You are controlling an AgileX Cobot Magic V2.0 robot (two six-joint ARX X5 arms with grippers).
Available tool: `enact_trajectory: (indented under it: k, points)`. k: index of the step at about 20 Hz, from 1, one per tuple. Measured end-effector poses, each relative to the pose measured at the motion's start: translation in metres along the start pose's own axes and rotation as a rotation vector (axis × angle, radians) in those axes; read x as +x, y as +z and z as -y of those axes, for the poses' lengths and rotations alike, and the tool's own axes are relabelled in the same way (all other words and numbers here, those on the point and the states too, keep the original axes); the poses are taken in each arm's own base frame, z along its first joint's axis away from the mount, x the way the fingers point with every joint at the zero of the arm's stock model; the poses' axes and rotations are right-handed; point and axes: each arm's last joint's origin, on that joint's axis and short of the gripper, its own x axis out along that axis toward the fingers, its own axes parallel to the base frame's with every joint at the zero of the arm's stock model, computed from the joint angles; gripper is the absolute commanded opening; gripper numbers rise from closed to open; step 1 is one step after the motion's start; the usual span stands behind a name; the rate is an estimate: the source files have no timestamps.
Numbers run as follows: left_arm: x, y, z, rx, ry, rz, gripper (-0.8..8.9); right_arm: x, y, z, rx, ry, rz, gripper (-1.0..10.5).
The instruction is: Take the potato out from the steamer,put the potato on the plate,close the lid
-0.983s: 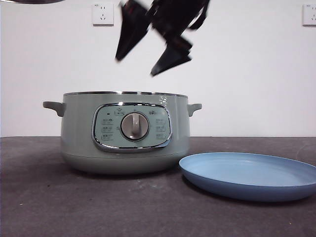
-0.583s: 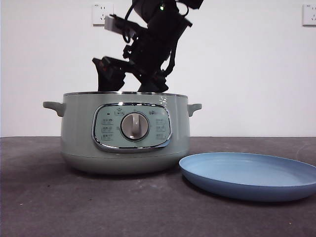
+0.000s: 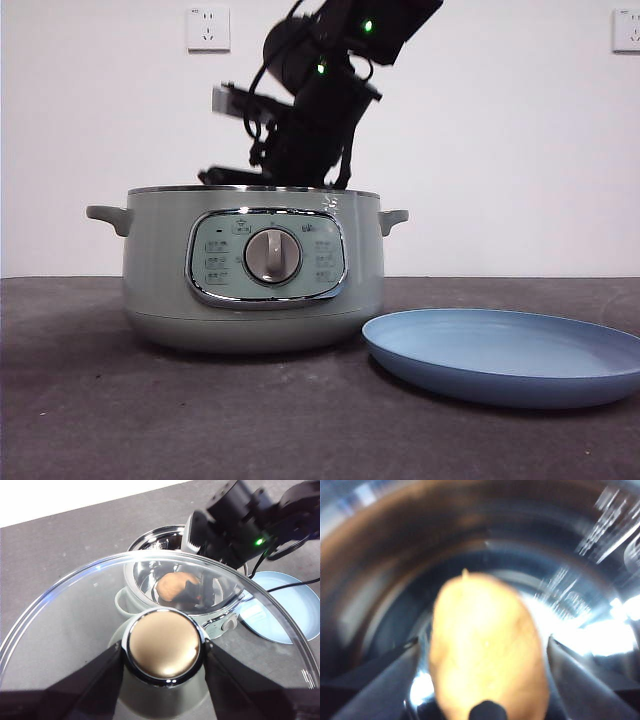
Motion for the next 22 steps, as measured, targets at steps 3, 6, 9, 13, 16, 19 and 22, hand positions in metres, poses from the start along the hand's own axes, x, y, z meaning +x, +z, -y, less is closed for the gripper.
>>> enact_trajectory:
  k: [3,6,9,13,16,19,22]
  points:
    - [0.000,0.000,0.000,0.000,0.000,0.000,-0.08,0.003,-0.001,0.000,-0.002,0.005,0.004,0.0]
    - [0.000,0.000,0.000,0.000,-0.001,0.001,-0.08,0.003,0.001,0.000,-0.005,0.001,0.020,-0.1]
    - [0.000,0.000,0.000,0.000,0.000,0.000,-0.09,-0.007,0.006,0.000,-0.007,-0.018,0.033,-0.1]
    - [0.000,0.001,0.000,0.002,-0.001,0.011,-0.09,-0.075,0.026,-0.003,0.001,-0.082,0.100,-0.1]
    - [0.001,0.005,0.000,0.008,-0.018,0.049,-0.08,-0.145,0.030,-0.006,0.065,-0.097,0.125,-0.1]
    - [0.004,0.008,0.001,0.009,-0.072,0.053,-0.09,-0.207,0.017,-0.007,0.141,-0.113,0.097,-0.1]
    - [0.010,0.012,0.000,0.012,-0.088,0.064,-0.08,-0.256,-0.003,-0.006,0.207,-0.139,0.047,-0.1]
